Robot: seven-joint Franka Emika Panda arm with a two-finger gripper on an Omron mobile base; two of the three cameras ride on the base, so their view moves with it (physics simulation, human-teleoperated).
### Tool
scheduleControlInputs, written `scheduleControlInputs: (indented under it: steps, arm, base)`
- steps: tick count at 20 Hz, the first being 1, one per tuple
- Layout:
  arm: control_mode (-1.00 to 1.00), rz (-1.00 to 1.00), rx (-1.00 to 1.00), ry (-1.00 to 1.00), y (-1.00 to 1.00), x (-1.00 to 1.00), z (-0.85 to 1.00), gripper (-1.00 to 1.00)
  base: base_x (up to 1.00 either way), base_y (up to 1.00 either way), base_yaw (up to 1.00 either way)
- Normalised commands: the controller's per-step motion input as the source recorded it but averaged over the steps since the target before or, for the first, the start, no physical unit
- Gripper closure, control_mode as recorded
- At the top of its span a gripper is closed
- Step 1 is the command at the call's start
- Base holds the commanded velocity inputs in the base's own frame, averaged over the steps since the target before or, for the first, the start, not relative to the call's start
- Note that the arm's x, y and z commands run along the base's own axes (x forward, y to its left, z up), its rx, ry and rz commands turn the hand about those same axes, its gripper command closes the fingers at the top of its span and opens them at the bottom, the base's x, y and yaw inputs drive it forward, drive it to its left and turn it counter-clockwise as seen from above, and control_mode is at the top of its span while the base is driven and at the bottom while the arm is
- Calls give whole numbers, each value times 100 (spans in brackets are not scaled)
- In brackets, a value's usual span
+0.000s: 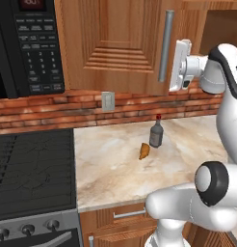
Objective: Pick the pan from the cabinet and place it on the stove. Then turn on the stove burner for the pan.
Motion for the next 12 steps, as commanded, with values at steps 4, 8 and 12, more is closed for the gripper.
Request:
scheduleControlInputs:
  steps: [4,8,12]
  arm:
    - [-100,9,0,0,54,-49,0,-100]
    - [-100,9,0,0,57,-53,0,-100]
    - [-100,9,0,0,58,-54,0,-100]
  base:
    - [0,0,0]
    - [0,0,0]
    - [0,0,0]
